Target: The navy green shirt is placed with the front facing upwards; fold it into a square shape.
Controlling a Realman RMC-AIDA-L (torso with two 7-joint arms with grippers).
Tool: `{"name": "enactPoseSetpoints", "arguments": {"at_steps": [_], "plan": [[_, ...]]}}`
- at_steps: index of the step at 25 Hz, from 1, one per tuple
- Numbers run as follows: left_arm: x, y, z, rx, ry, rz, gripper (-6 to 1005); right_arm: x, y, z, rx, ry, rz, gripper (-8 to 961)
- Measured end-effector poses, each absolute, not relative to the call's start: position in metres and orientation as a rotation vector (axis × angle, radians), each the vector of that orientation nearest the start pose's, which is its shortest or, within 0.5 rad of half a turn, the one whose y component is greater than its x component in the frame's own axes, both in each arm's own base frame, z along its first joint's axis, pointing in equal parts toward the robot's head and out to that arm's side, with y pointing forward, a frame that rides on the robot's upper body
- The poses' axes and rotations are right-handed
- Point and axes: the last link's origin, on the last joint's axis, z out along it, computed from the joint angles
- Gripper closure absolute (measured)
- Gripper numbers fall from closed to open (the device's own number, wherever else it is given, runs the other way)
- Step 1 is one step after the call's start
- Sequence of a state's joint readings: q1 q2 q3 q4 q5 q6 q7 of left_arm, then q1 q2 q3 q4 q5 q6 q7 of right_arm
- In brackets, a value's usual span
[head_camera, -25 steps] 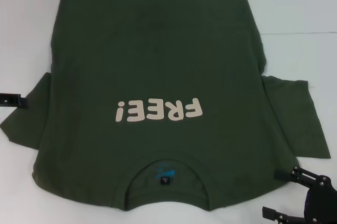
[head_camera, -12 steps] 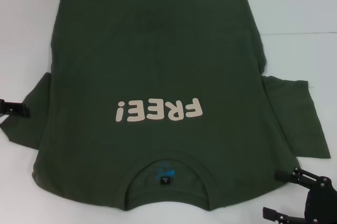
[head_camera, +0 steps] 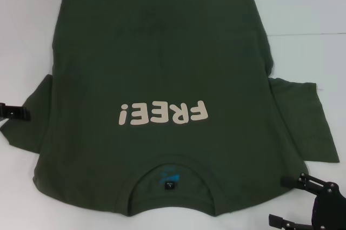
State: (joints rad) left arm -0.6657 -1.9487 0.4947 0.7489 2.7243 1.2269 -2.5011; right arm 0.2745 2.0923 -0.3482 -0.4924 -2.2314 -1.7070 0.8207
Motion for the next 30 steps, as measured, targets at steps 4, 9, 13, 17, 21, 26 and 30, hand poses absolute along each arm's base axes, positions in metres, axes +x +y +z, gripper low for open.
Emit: {"name": "enactPoseSetpoints", "arguments": {"at_steps": [4, 9, 13, 17, 21, 26, 30], "plan": [[-0.3471, 0.3846, 0.0888, -1.843, -1.697, -0.067, 88, 0.3457, 0.212, -0.0142, -2.628, 0.476, 0.701, 38], [-0.3464, 0.3852, 0.0872, -1.85, -1.688, -0.054, 90, 0.3452, 0.2125, -0.0144, -2.629, 0.476, 0.704, 38], [-0.3464, 0.3858, 0.0868, -1.845, -1.687, -0.055, 91, 0.3453, 0.2124, -0.0144, -2.629, 0.476, 0.704, 38], [-0.3458, 0.3858, 0.0852, -1.849, -1.688, -0.051, 92, 0.3455, 0.2124, -0.0144, -2.628, 0.477, 0.702, 38], [-0.3449, 0.3857, 0.083, -1.854, -1.69, -0.05, 93, 0.3455, 0.2124, -0.0144, -2.628, 0.477, 0.702, 38], [-0.3433, 0.3849, 0.0813, -1.864, -1.701, -0.058, 95, 0.346, 0.2126, -0.0145, -2.627, 0.485, 0.699, 37], [-0.3433, 0.3855, 0.0831, -1.86, -1.696, -0.061, 96, 0.346, 0.2125, -0.0149, -2.627, 0.486, 0.699, 37]]}}
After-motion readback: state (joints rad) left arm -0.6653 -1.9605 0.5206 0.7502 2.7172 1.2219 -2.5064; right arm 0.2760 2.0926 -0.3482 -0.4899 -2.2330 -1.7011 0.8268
